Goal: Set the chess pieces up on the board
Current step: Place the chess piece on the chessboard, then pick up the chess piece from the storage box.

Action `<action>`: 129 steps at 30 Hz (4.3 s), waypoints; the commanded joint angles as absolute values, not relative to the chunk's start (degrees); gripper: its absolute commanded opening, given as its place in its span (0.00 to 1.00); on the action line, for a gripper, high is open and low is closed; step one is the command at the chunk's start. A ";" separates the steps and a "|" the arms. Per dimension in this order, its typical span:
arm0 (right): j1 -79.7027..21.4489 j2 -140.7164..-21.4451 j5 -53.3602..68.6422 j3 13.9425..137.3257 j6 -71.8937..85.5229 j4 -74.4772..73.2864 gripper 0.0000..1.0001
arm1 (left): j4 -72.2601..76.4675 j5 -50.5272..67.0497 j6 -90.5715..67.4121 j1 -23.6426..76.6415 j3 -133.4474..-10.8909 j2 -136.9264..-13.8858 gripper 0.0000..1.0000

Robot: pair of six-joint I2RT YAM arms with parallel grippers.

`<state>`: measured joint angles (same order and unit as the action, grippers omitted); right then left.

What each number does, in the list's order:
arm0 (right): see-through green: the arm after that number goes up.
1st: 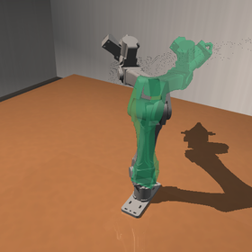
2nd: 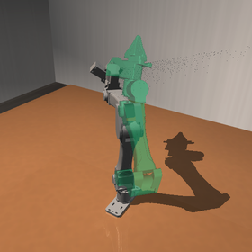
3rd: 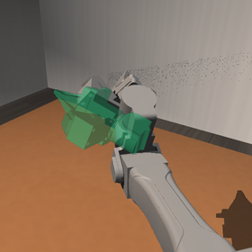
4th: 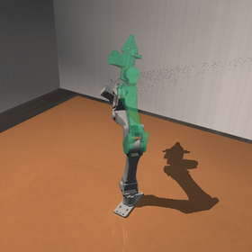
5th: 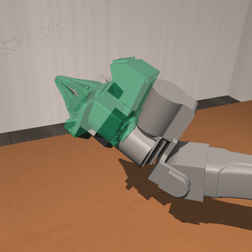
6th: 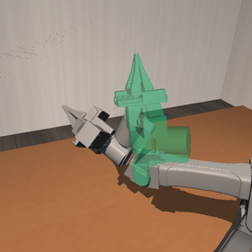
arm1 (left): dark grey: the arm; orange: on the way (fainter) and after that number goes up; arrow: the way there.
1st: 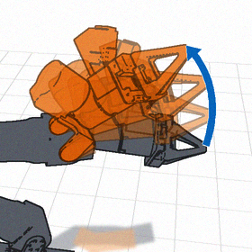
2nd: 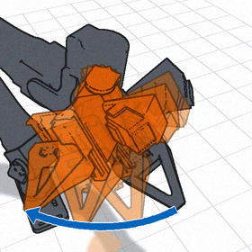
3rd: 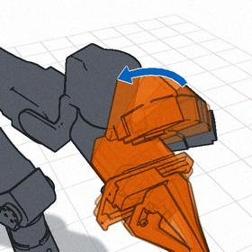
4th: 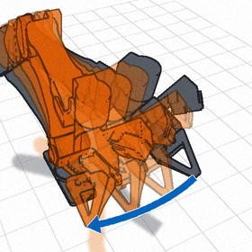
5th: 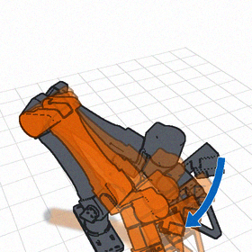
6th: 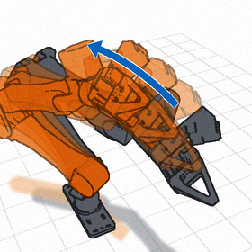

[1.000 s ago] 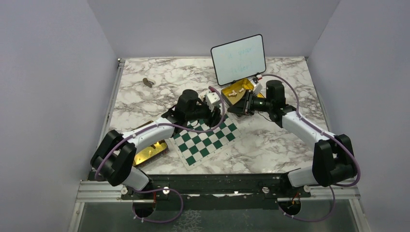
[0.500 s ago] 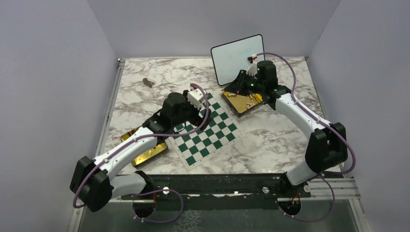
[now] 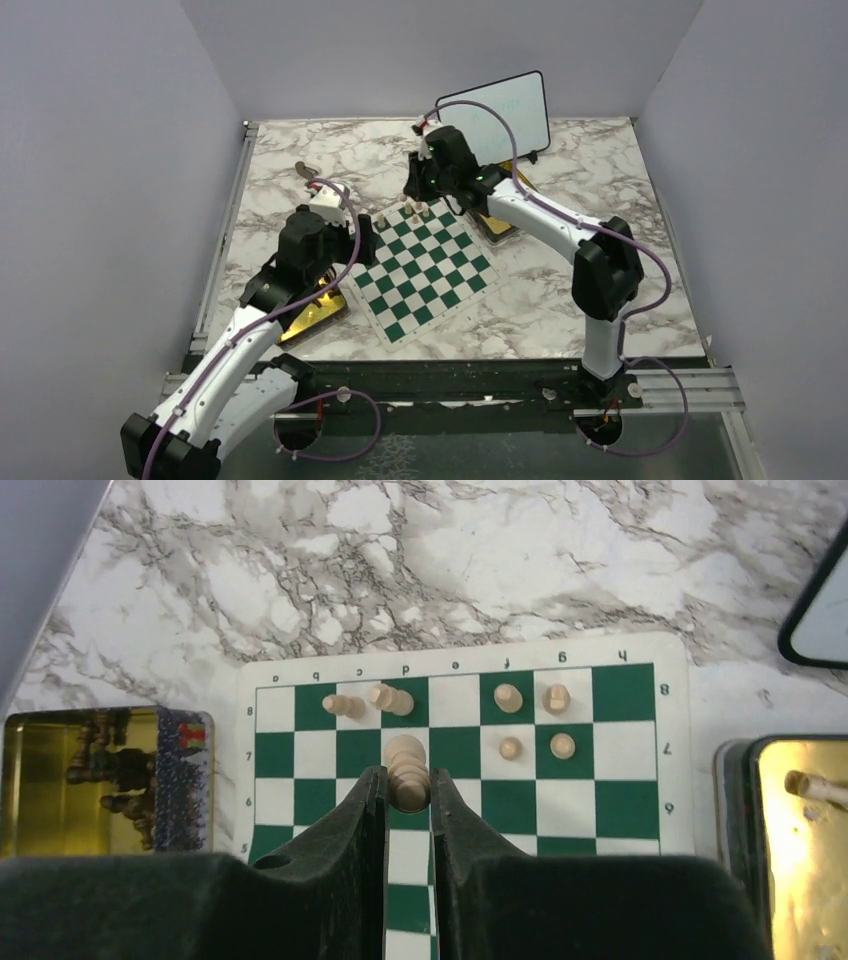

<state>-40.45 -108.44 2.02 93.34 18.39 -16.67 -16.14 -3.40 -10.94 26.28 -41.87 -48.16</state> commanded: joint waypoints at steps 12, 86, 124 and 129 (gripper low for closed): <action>-47.50 -129.49 -14.38 114.14 7.88 -24.78 0.13 | -16.37 -23.71 -8.26 25.71 -37.69 -29.83 0.99; -47.30 -116.51 -22.26 107.64 7.18 -26.43 0.38 | -14.63 -18.53 -8.70 25.14 -37.02 -31.65 0.99; -16.57 -115.33 -14.65 80.90 0.55 -12.39 0.34 | -13.27 -4.94 -2.92 25.14 -39.34 -46.41 0.99; -16.28 -117.70 -14.66 82.15 0.53 -12.38 0.33 | -13.25 -5.36 -2.84 25.14 -39.36 -46.40 0.99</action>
<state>-16.64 -115.81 -15.49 79.81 1.32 -14.22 -15.05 -4.58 -3.57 25.45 -39.81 -47.31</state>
